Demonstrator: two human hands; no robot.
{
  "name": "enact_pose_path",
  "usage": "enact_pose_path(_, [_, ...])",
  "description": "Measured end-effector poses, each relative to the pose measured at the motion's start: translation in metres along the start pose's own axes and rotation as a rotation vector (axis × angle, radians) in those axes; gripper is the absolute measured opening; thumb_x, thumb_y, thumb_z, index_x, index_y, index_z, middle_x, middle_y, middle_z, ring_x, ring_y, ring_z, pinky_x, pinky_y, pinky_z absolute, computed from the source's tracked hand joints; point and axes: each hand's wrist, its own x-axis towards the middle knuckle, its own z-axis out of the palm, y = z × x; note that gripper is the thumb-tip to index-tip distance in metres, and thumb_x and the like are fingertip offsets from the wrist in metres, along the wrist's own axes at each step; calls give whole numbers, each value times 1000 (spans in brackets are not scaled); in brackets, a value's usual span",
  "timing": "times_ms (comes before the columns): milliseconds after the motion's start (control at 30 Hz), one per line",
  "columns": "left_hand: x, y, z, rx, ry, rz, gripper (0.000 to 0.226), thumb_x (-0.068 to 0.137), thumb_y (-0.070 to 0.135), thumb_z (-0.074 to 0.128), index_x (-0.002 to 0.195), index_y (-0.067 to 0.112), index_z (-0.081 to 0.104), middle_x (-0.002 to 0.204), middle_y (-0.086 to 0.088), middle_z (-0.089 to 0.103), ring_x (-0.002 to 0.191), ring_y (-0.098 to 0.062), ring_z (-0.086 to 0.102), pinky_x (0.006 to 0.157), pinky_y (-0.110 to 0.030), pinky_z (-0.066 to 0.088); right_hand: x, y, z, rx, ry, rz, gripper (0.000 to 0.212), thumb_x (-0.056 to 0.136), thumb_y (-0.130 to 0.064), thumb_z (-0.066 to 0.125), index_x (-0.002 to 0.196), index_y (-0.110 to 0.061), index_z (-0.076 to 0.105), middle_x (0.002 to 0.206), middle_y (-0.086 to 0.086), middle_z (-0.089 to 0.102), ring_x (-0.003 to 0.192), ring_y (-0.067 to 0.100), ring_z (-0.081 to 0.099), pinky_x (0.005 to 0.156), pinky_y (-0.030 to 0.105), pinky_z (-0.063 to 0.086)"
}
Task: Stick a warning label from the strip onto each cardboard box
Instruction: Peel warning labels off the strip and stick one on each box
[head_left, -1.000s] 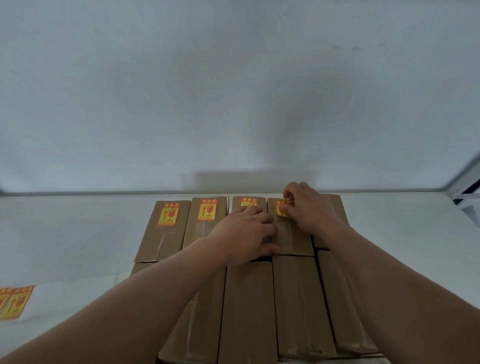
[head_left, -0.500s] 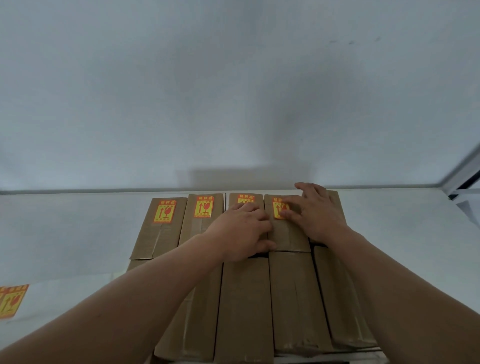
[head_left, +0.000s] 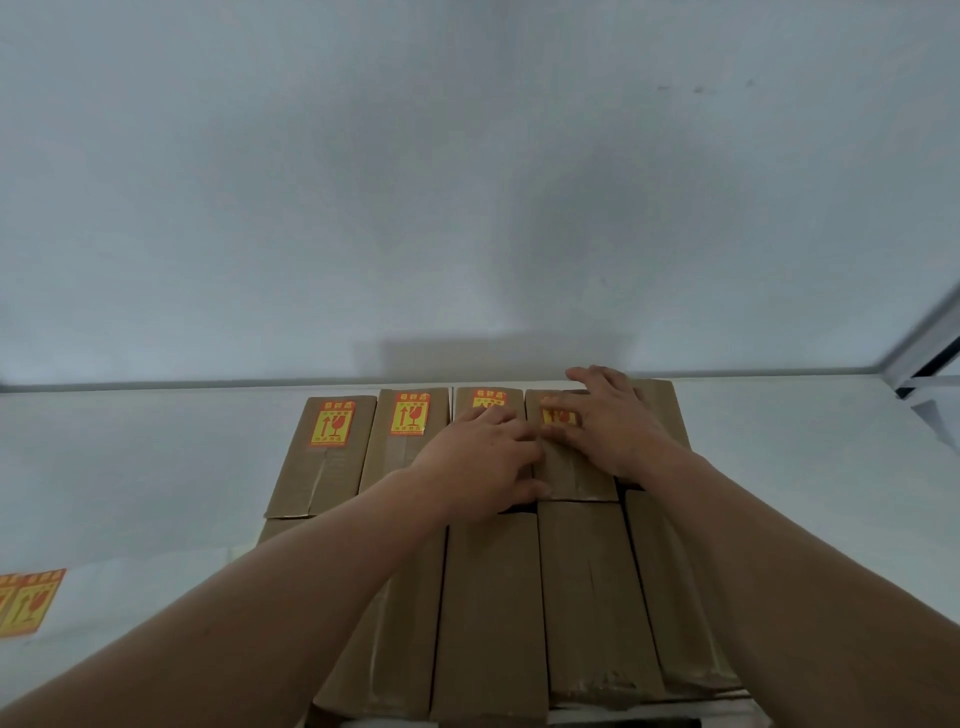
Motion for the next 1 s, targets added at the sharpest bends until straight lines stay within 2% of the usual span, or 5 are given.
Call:
enact_pose_path(233, [0,1,-2,1,-25,-2,55,93,64,31,128,28,53,134,6,50,129,-19,35,109,-40,28,-10,5,-10,-20,58,22,47,90,-61,44,132,-41,51,151,-7,33,141,19,19,115,43,21])
enact_pose_path(433, [1,6,-7,23,-64,-10,54,94,61,32,129,25,52,137,2,48,129,-21,36,107,-40,29,-12,5,-13,-51,-15,46,45,91,-59,44,130,-39,53,149,-4,36,140,21,21,114,45,22])
enact_pose_path(567, [-18,-1,-19,-11,4,-10,49,95,55,35,129,24,52,137,2,48,125,-22,43,102,-39,33,-8,-17,-25,-59,99,-18,39,93,-48,46,128,-33,55,145,-7,42,136,18,27,109,42,25])
enact_pose_path(867, [-137,-88,-28,263,136,-91,36,92,41,35,83,21,64,86,0,64,80,-24,61,67,-35,48,-3,-143,-24,-315,188,-391,33,99,-31,36,114,-20,63,115,2,61,107,24,52,94,39,40])
enact_pose_path(1000, [-207,-131,-23,270,125,-230,43,92,41,30,79,19,64,80,1,62,71,-24,60,62,-35,49,4,-218,-8,-333,201,-498,30,99,-25,37,110,-15,63,109,5,62,102,25,53,89,39,42])
